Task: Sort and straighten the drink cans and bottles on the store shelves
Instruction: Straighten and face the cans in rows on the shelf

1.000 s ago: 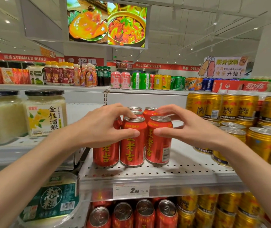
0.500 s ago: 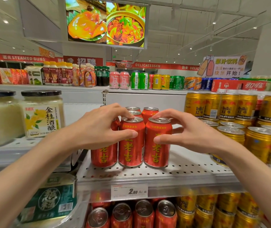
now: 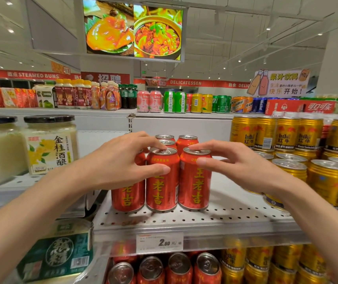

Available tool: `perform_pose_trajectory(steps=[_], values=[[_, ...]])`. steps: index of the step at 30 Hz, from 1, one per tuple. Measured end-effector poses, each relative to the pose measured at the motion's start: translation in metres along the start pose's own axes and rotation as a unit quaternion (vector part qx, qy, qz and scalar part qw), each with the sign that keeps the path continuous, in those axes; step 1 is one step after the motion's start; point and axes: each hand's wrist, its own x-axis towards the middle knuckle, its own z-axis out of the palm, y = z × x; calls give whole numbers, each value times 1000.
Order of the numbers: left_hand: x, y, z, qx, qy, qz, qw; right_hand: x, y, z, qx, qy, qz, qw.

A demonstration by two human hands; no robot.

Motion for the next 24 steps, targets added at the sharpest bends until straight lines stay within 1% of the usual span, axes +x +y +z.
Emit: perform_pose_trajectory(steps=[4, 6, 8, 11, 17, 20, 24], values=[[0, -1, -8, 5, -8, -3, 1000, 19, -2, -14, -21, 87, 8, 996], [0, -3, -7, -6, -11, -11, 1000, 35, 0, -19, -63, 104, 34, 992], [0, -3, -4, -28, -16, -19, 999, 54, 4, -20, -95, 99, 61, 989], [-2, -1, -3, -28, -19, -18, 999, 82, 15, -17, -106, 79, 96, 987], [-2, 0, -4, -26, -26, -25, 999, 114, 32, -4, -71, 26, 129, 989], [-2, 1, -3, -22, -27, -30, 999, 112, 35, -1, -50, 38, 128, 990], [-2, -1, -2, -26, -29, -32, 999, 96, 27, -18, -65, 82, 128, 986]])
